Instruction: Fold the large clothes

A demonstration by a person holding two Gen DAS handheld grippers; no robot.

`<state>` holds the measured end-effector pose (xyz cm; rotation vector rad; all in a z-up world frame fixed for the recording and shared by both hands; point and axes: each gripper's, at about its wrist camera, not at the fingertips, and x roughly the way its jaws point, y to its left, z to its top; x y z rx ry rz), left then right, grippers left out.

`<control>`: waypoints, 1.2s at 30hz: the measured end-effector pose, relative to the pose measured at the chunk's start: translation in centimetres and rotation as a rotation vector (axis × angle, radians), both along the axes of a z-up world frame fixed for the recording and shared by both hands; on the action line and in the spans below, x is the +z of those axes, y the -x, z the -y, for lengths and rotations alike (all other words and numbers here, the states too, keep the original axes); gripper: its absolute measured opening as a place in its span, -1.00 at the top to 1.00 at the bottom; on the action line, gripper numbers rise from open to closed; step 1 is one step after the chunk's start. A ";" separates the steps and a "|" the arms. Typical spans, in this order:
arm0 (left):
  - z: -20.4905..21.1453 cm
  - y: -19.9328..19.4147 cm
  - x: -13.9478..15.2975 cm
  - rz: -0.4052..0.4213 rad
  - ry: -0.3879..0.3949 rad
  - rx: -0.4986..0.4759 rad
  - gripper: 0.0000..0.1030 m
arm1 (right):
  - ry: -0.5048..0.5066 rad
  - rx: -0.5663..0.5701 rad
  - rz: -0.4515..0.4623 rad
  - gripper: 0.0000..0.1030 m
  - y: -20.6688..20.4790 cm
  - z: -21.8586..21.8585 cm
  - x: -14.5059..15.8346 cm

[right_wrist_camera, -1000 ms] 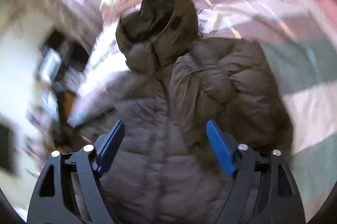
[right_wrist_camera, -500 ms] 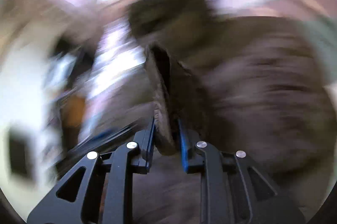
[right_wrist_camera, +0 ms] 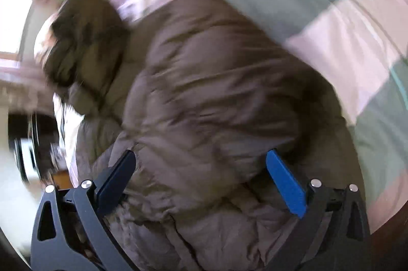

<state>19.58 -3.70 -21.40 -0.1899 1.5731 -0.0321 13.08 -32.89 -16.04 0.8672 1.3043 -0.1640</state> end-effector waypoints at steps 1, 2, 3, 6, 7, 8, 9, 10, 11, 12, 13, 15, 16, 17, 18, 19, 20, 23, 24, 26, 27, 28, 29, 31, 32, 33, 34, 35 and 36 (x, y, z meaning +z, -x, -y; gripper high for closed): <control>0.5 -0.1 -0.6 -0.011 0.007 -0.006 0.14 | 0.007 -0.024 0.006 -0.97 0.2 0.4 0.3; 0.9 -0.4 -0.9 0.002 0.018 0.000 0.29 | 0.017 -0.041 0.017 -0.97 0.3 0.7 0.7; 0.9 -0.7 -0.7 0.024 0.031 0.008 0.54 | 0.027 -0.054 0.032 -0.97 0.1 1.1 0.6; 1.3 -1.8 2.1 0.235 0.046 0.029 0.76 | 0.058 -0.054 0.128 -0.97 -0.7 2.4 0.0; 1.6 -2.0 3.4 0.317 0.028 0.016 0.76 | 0.076 -0.024 0.178 -0.97 -1.0 1.9 0.6; 2.0 -2.0 4.3 0.369 0.008 0.001 0.76 | 0.089 0.013 0.205 -0.97 -1.7 1.9 0.0; 2.7 -2.1 5.5 0.436 -0.029 -0.024 0.76 | 0.092 0.052 0.216 -0.97 -2.1 1.3 -0.3; 3.2 -2.0 6.1 0.463 -0.052 -0.038 0.75 | 0.085 0.097 0.212 -0.97 -2.8 0.6 -1.1; 3.5 -2.0 6.1 0.468 -0.066 -0.047 0.74 | 0.081 0.131 0.192 -0.97 -3.1 -0.1 -2.0; 3.8 -2.2 5.7 0.454 -0.069 -0.048 0.73 | 0.077 0.170 0.145 -0.97 -3.5 -0.6 -3.0; 3.9 -2.4 5.3 0.436 -0.066 -0.046 0.73 | 0.080 0.195 0.087 -0.90 -3.7 -1.0 -4.3; 3.8 -2.4 3.7 0.384 -0.081 -0.037 0.73 | 0.114 0.167 -0.027 -0.42 -3.7 -0.5 -6.8; 3.4 -2.8 3.3 0.361 -0.089 -0.036 0.71 | 0.134 0.108 -0.052 -0.11 -3.7 0.9 -7.5; 2.9 -2.9 2.5 0.341 -0.081 -0.032 0.69 | 0.130 0.053 -0.061 -0.01 -3.6 2.1 -7.8; 2.7 -3.1 1.7 0.313 -0.058 -0.024 0.67 | 0.099 -0.027 -0.067 0.06 -3.3 4.0 -8.1; 2.4 -3.0 1.3 0.295 -0.043 -0.018 0.67 | 0.072 -0.084 -0.069 0.07 -3.0 5.1 -8.2; 2.4 -3.1 0.9 0.284 -0.042 -0.014 0.67 | 0.041 -0.135 -0.076 0.06 -2.5 6.1 -8.1; 3.1 -3.0 1.0 0.307 -0.092 -0.044 0.66 | 0.028 -0.193 0.033 0.00 -1.9 6.5 -5.3; 3.5 -3.0 1.2 0.319 -0.106 -0.057 0.64 | 0.066 -0.153 0.096 -0.16 -2.4 5.9 -4.0; 4.0 -3.0 1.7 0.327 -0.122 -0.065 0.58 | 0.209 -0.033 0.185 -0.45 -3.6 3.7 -1.9; 4.1 -3.0 1.7 0.324 -0.131 -0.063 0.45 | 0.262 0.014 0.173 -0.57 -4.1 2.7 -2.0; 4.1 -3.0 1.6 0.313 -0.136 -0.053 0.22 | 0.290 0.064 0.104 -0.58 -4.9 1.6 -3.3; 3.1 -3.0 1.5 0.299 -0.137 -0.039 0.08 | 0.294 0.095 0.028 -0.58 -5.2 1.4 -4.8; 2.4 -2.9 1.9 0.289 -0.143 0.002 -0.34 | 0.299 0.154 -0.148 -0.58 -5.3 0.9 -8.3; 2.0 -2.9 2.2 0.296 -0.145 0.019 -0.44 | 0.308 0.145 -0.141 -0.58 -5.4 0.8 -8.1; 1.8 -2.9 2.6 0.305 -0.143 0.027 -0.61 | 0.328 0.138 -0.138 -0.59 -5.6 0.6 -7.4; 1.1 -2.9 3.5 0.330 -0.139 0.044 -0.71 | 0.356 0.134 -0.118 -0.59 -5.8 0.3 -6.1; 0.7 -2.8 4.3 0.353 -0.142 0.060 -0.73 | 0.368 0.126 -0.072 -0.59 -5.8 -0.1 -4.9; 0.3 -2.7 5.2 0.387 -0.151 0.082 -0.77 | 0.375 0.122 0.003 -0.59 -5.7 -0.7 -3.3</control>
